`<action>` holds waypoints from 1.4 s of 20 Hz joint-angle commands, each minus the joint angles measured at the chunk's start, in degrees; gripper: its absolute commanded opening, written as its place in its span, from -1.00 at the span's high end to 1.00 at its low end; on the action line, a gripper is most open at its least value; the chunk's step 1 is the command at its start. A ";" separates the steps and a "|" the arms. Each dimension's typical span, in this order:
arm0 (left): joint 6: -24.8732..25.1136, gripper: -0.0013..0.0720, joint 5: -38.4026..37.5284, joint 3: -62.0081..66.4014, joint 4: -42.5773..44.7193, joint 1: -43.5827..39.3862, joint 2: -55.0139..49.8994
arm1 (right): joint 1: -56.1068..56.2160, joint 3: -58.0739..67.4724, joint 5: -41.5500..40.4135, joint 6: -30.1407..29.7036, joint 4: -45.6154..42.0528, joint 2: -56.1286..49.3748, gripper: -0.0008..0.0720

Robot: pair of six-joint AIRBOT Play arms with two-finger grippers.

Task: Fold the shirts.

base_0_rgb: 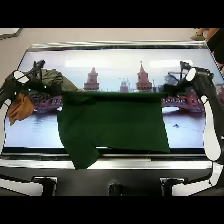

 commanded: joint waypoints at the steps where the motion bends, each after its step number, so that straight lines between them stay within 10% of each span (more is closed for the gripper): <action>1: -1.88 0.88 -14.64 -4.68 2.27 0.83 -0.70 | 0.13 -5.68 14.78 -1.60 0.83 0.22 0.86; 6: -3.82 0.81 -14.58 -13.57 2.03 0.85 -1.25 | 0.13 -10.99 11.61 -0.76 3.32 0.42 0.86; 8: -3.82 -0.21 -15.47 -12.00 2.05 1.36 -0.70 | 0.11 -8.35 12.35 0.98 3.32 1.33 0.29; 13: -3.69 -0.53 -19.54 -13.81 1.57 7.06 6.73 | -8.52 -6.60 28.24 -1.40 7.39 6.97 -0.37; 21: 2.29 -0.51 -8.20 -58.27 -7.56 9.09 28.33 | -14.03 -31.45 21.55 -4.66 8.37 18.82 -0.39; 28: 2.38 -0.38 -0.79 -62.90 -15.12 4.83 28.28 | -14.05 -38.95 19.30 -6.19 8.20 20.44 -0.52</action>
